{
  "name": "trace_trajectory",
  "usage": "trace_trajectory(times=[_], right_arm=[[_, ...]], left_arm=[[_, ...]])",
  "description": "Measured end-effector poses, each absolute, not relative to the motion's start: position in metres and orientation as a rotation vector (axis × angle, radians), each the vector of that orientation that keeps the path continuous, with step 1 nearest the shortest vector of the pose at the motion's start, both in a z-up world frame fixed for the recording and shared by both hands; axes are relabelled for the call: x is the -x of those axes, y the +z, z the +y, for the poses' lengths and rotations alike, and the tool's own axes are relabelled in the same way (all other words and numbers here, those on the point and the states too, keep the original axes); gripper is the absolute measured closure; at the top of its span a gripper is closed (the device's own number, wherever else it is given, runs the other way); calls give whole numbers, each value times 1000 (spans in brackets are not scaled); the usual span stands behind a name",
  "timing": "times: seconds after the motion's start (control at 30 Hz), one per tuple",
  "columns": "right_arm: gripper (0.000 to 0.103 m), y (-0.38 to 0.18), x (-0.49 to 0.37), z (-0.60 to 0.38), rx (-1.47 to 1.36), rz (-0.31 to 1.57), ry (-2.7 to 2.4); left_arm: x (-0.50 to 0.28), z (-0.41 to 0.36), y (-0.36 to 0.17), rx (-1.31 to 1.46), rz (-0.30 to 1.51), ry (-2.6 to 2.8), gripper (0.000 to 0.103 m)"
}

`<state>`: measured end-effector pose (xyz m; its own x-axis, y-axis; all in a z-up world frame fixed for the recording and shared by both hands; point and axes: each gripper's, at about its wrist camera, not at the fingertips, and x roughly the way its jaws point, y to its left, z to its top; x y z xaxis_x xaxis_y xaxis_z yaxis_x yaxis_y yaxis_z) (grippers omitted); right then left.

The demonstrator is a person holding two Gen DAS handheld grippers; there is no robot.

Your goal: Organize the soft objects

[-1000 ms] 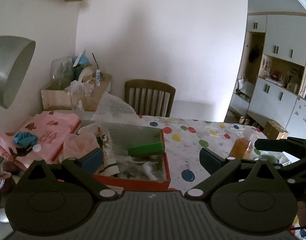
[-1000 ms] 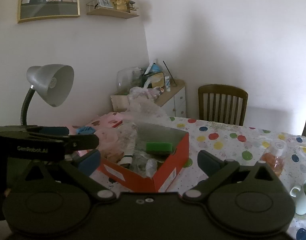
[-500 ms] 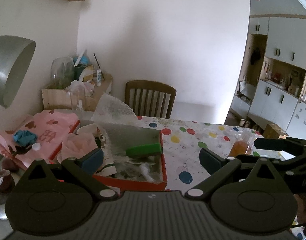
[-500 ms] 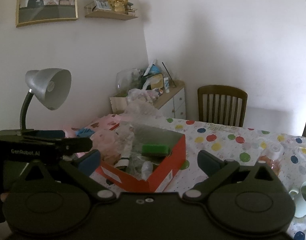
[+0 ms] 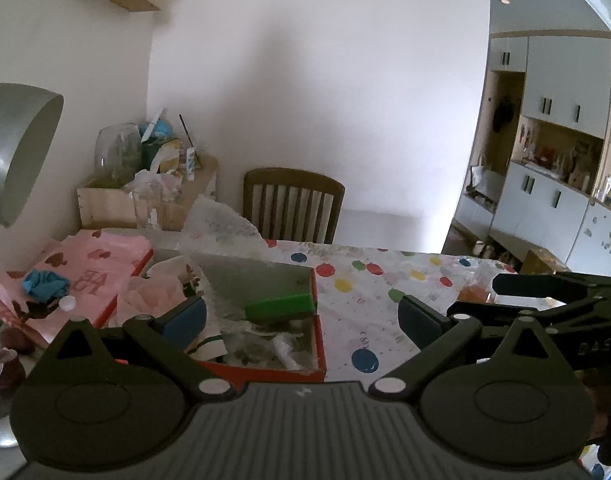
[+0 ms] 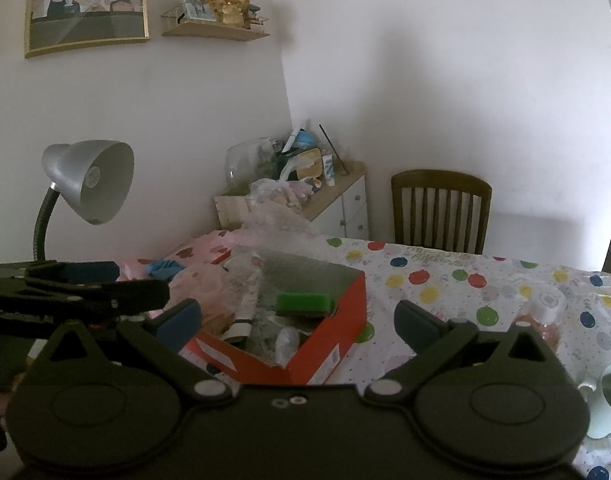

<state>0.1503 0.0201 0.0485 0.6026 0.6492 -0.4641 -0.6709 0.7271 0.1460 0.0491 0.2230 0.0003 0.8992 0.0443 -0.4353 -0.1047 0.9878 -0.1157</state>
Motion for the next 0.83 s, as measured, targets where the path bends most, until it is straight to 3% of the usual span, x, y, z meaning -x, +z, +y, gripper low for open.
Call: trace_trajectory(times=[0.83], right_arm=[[0, 41, -149, 14, 24, 528, 751]], left_arm=[[-49, 213, -1, 104, 410, 87, 0]])
